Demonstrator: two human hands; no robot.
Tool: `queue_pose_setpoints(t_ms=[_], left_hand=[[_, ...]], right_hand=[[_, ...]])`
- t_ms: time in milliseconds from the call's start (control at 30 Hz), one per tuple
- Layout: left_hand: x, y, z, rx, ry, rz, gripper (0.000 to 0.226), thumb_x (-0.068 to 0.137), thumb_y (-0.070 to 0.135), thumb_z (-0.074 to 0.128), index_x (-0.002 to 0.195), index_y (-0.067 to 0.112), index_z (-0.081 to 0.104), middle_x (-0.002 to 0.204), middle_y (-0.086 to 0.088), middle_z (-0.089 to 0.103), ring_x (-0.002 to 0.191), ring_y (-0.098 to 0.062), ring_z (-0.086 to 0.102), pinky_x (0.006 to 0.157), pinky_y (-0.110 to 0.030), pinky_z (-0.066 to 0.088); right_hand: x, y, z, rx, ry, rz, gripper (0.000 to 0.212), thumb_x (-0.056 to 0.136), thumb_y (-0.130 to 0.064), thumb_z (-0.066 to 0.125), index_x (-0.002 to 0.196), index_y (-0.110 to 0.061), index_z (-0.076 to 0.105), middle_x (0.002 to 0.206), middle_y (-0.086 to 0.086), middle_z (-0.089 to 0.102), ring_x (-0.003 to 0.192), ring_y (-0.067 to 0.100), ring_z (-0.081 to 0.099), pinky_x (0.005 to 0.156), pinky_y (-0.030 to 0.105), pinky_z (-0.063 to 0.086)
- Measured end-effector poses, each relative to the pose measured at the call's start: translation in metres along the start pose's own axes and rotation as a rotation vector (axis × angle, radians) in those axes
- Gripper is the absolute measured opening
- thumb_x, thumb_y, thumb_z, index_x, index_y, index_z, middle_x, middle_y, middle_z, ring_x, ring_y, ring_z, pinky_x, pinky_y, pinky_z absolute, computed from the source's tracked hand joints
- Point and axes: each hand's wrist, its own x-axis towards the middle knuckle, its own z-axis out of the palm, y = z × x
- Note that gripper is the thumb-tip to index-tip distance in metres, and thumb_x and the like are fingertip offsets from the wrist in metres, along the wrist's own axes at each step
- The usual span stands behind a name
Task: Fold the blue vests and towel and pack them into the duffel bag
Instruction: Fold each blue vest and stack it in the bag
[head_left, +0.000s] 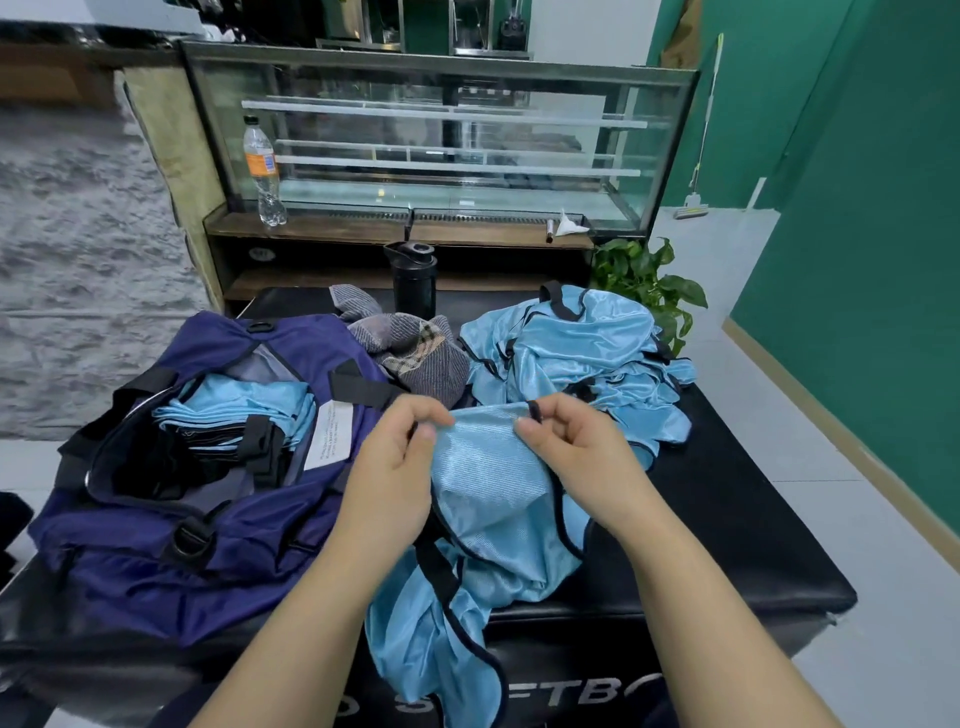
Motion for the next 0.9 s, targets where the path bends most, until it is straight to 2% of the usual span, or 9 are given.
queue_pose_setpoints(t_ms=[167, 267, 400, 467, 533, 600, 700, 800, 900], left_hand=[[0.001, -0.007, 0.012, 0.036, -0.051, -0.126, 0.045, 0.097, -0.005, 0.035, 0.076, 0.021, 0.067, 0.064, -0.004, 0.054, 0.047, -0.01, 0.04, 0.046, -0.02, 0.03], [0.002, -0.007, 0.015, 0.104, -0.068, -0.097, 0.048, 0.093, -0.01, 0.036, 0.085, 0.023, 0.069, 0.07, 0.006, 0.058, 0.044, -0.005, 0.044, 0.042, -0.012, 0.03], [0.007, -0.015, 0.02, 0.151, -0.105, -0.051, 0.05, 0.093, -0.008, 0.04, 0.091, 0.034, 0.067, 0.103, 0.014, 0.064, 0.078, -0.017, 0.058, 0.06, -0.007, 0.04], [0.007, -0.016, 0.023, 0.137, -0.111, -0.074, 0.048, 0.094, -0.006, 0.042, 0.091, 0.034, 0.068, 0.094, 0.015, 0.067, 0.068, -0.021, 0.055, 0.054, -0.01, 0.039], [0.007, -0.017, 0.024, 0.108, -0.103, -0.134, 0.045, 0.094, -0.004, 0.042, 0.089, 0.032, 0.069, 0.065, 0.013, 0.064, 0.047, -0.017, 0.041, 0.042, -0.017, 0.032], [0.009, -0.02, 0.025, 0.07, -0.078, -0.177, 0.048, 0.093, -0.003, 0.04, 0.086, 0.035, 0.067, 0.053, 0.003, 0.051, 0.046, -0.016, 0.032, 0.043, -0.022, 0.027], [0.012, -0.017, 0.025, 0.048, -0.052, -0.17, 0.052, 0.09, -0.007, 0.038, 0.086, 0.038, 0.062, 0.071, -0.016, 0.054, 0.05, -0.019, 0.033, 0.048, -0.025, 0.029], [0.01, -0.011, 0.027, 0.024, -0.065, -0.166, 0.043, 0.088, -0.008, 0.039, 0.082, 0.028, 0.064, 0.058, 0.004, 0.053, 0.042, -0.008, 0.031, 0.041, -0.018, 0.027], [0.007, -0.007, 0.032, -0.002, -0.106, -0.148, 0.028, 0.091, 0.004, 0.051, 0.077, 0.023, 0.066, 0.06, 0.008, 0.05, 0.054, -0.01, 0.039, 0.048, -0.015, 0.031]], right_hand=[[0.008, 0.052, -0.02, -0.04, 0.125, 0.171, 0.004, 0.09, -0.021, 0.064, 0.088, -0.018, 0.064, 0.065, -0.006, 0.057, 0.066, 0.01, 0.055, 0.072, 0.03, 0.049], [0.017, 0.099, -0.046, -0.391, 0.267, 0.268, 0.007, 0.09, -0.02, 0.062, 0.085, -0.018, 0.066, 0.091, -0.003, 0.064, 0.089, 0.013, 0.058, 0.08, 0.026, 0.04], [0.024, 0.139, -0.072, -0.785, 0.179, 0.524, 0.025, 0.096, -0.029, 0.051, 0.116, -0.029, 0.065, 0.154, 0.006, 0.028, 0.143, 0.025, 0.015, 0.107, 0.033, 0.024], [0.024, 0.14, -0.081, -0.84, 0.101, 0.571, 0.03, 0.098, -0.026, 0.046, 0.122, -0.034, 0.061, 0.161, 0.0, 0.009, 0.147, 0.025, 0.0, 0.113, 0.04, 0.021], [0.026, 0.138, -0.085, -0.882, 0.059, 0.545, 0.033, 0.098, -0.021, 0.042, 0.127, -0.029, 0.056, 0.16, -0.001, 0.015, 0.147, 0.025, 0.003, 0.115, 0.047, 0.018], [0.027, 0.131, -0.086, -0.844, 0.13, 0.468, 0.032, 0.097, -0.016, 0.043, 0.126, -0.018, 0.057, 0.148, 0.003, 0.04, 0.14, 0.026, 0.028, 0.114, 0.05, 0.024], [0.023, 0.111, -0.085, -0.675, 0.293, 0.333, 0.025, 0.094, -0.012, 0.05, 0.113, -0.008, 0.066, 0.116, 0.009, 0.066, 0.103, 0.026, 0.06, 0.091, 0.033, 0.045], [0.019, 0.077, -0.079, -0.508, 0.278, 0.271, 0.023, 0.093, -0.011, 0.052, 0.108, -0.02, 0.068, 0.086, -0.006, 0.065, 0.06, 0.008, 0.055, 0.053, 0.011, 0.041], [0.015, 0.04, -0.067, -0.322, 0.196, 0.224, 0.024, 0.089, -0.011, 0.057, 0.098, -0.03, 0.068, 0.064, -0.014, 0.056, 0.047, 0.009, 0.043, 0.045, 0.013, 0.034]])
